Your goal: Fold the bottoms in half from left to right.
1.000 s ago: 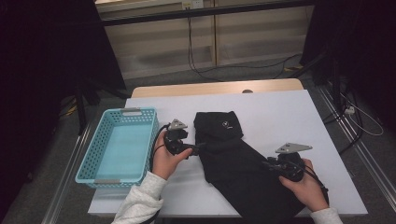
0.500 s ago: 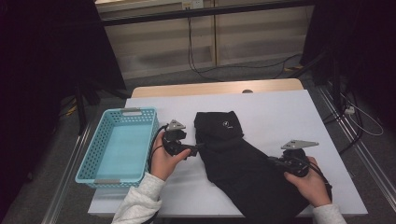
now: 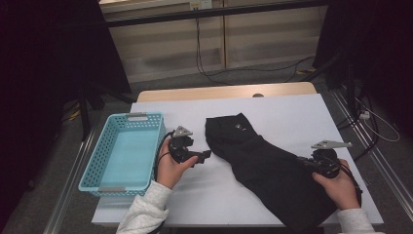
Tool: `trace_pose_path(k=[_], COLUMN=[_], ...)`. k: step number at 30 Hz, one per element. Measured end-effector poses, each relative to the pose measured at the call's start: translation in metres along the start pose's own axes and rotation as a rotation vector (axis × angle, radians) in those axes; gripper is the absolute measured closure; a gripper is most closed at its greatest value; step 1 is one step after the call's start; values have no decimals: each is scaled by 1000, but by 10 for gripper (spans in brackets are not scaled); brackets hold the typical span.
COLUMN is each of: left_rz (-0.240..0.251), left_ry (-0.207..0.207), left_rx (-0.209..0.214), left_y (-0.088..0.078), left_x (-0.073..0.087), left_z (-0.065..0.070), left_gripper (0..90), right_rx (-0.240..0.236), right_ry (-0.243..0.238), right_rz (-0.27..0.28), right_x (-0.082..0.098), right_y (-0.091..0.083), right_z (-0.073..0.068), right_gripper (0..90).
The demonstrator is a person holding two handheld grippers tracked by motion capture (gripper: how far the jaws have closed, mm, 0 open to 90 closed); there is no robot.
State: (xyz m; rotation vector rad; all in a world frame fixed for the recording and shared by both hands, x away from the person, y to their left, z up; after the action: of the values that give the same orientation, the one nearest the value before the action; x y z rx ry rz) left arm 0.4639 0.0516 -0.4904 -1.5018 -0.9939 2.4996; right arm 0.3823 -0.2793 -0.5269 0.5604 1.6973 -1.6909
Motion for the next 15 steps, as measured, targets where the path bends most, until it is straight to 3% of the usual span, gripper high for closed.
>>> trace_pose_path(k=[2, 3, 4, 5, 6, 9, 15], left_rz=[2, -5, -5, -6, -12, -10, -6], left_ry=[-11, -21, -21, -25, -23, -40, -74], left_rx=[-6, -15, -15, -15, -16, -14, -3], left_y=[1, 3, 3, 5, 6, 11, 25], left_x=[0, 2, 2, 3, 4, 4, 2], left_z=[-3, -8, -8, -9, -11, -15, -22], left_gripper=[128, 131, 133, 138, 138, 152, 159], right_rx=[5, 5, 5, -11, -11, -16, -40], right_ry=[-4, -15, -15, -19, -19, -37, -41], right_rz=[4, 13, 13, 14, 14, 37, 80], right_x=[0, -2, -2, -4, -4, -10, -20], right_y=[2, 3, 3, 2, 2, -2, -11], right_z=[-1, -4, -4, -10, -10, -19, -29], right_gripper=[866, 764, 764, 686, 686, 552, 447])
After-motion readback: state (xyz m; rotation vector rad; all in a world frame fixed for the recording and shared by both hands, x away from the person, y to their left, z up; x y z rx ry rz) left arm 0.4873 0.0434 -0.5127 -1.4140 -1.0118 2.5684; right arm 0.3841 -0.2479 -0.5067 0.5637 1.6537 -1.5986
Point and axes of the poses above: each handheld gripper's, and its own axes: y roughly forward along the jaws, x roughly out of its underside, z roughly to its right, the point moved 10 cm from there along y, roughly forward along the jaws, and after that the axes turned 15 degrees about x, right-handed, at the moved point
